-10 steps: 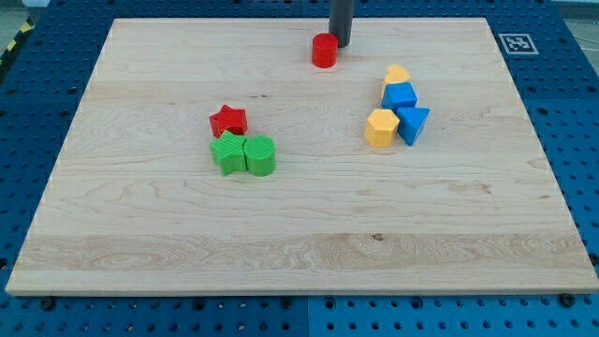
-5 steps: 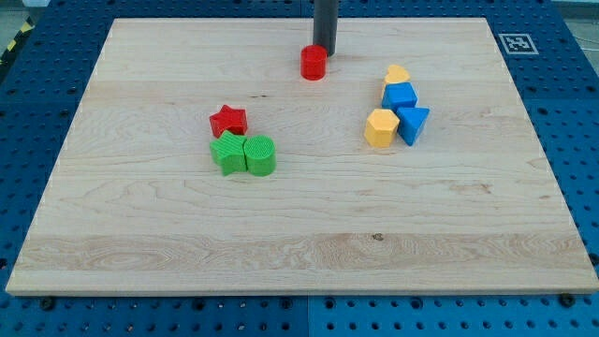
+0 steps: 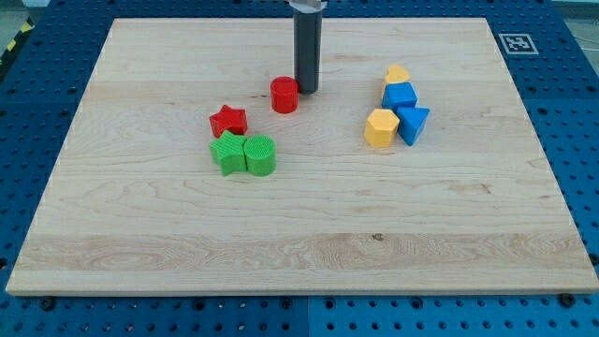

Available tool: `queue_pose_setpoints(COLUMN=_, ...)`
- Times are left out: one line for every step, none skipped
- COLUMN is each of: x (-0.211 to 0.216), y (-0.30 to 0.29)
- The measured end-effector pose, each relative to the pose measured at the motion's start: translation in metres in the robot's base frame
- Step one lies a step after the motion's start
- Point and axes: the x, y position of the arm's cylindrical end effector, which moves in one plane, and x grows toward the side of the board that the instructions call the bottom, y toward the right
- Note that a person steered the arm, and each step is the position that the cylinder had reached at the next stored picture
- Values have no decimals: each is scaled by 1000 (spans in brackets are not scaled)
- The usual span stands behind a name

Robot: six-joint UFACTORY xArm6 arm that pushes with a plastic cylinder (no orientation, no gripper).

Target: Move the red circle to the right of the red star

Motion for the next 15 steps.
queue_pose_setpoints(x=-14, y=-17)
queue_pose_setpoints(x=2, y=-22)
queue_pose_setpoints(x=11, y=-21)
queue_pose_setpoints(x=23, y=-20)
queue_pose_setpoints(x=35, y=-20)
queue_pose_setpoints(x=41, y=-20)
queue_pose_setpoints(x=50, y=-20)
queue_pose_setpoints(x=53, y=-20)
queue_pose_setpoints(x=53, y=-12)
queue_pose_setpoints(x=56, y=-9)
queue_pose_setpoints(x=70, y=-9)
queue_pose_setpoints(x=74, y=-9)
queue_pose_setpoints(x=74, y=-10)
queue_pose_setpoints(x=74, y=-24)
queue_pose_setpoints(x=74, y=-32)
